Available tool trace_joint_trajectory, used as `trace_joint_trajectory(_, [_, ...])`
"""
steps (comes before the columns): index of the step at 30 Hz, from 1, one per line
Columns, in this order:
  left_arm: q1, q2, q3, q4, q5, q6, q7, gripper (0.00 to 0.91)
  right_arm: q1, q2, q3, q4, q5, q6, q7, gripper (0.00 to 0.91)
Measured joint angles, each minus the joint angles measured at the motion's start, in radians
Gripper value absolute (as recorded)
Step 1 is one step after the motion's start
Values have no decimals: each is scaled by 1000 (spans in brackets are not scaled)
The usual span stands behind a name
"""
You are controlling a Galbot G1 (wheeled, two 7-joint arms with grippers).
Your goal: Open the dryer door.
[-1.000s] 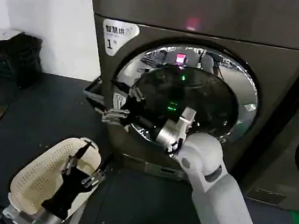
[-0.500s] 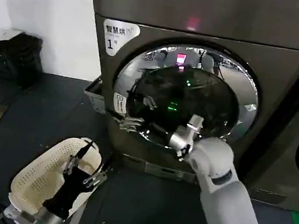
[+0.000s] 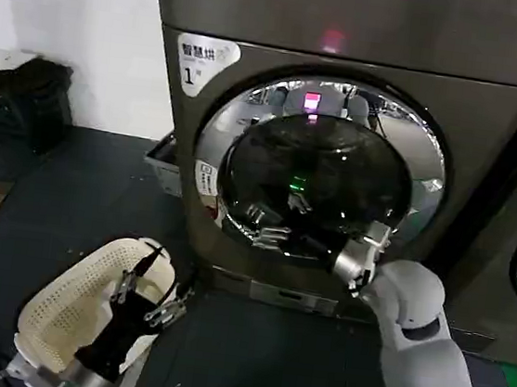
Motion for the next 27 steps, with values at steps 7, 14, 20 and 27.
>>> trace_joint_trajectory(7, [11, 1, 0, -16, 1, 0, 0, 907, 15, 14, -19, -78, -70, 106, -18, 907])
trace_joint_trajectory(14, [15, -3, 2, -22, 1, -1, 0, 907, 38, 29, -49, -155, -92, 160, -21, 907])
trace_joint_trajectory(20, [12, -6, 4, -22, 1, 1, 0, 907, 66, 40, -81, -199, -92, 183, 20, 907])
trace_joint_trajectory(27, [11, -8, 2, -16, 5, 1, -2, 907, 107, 65, -137, -239, -104, 190, 50, 907])
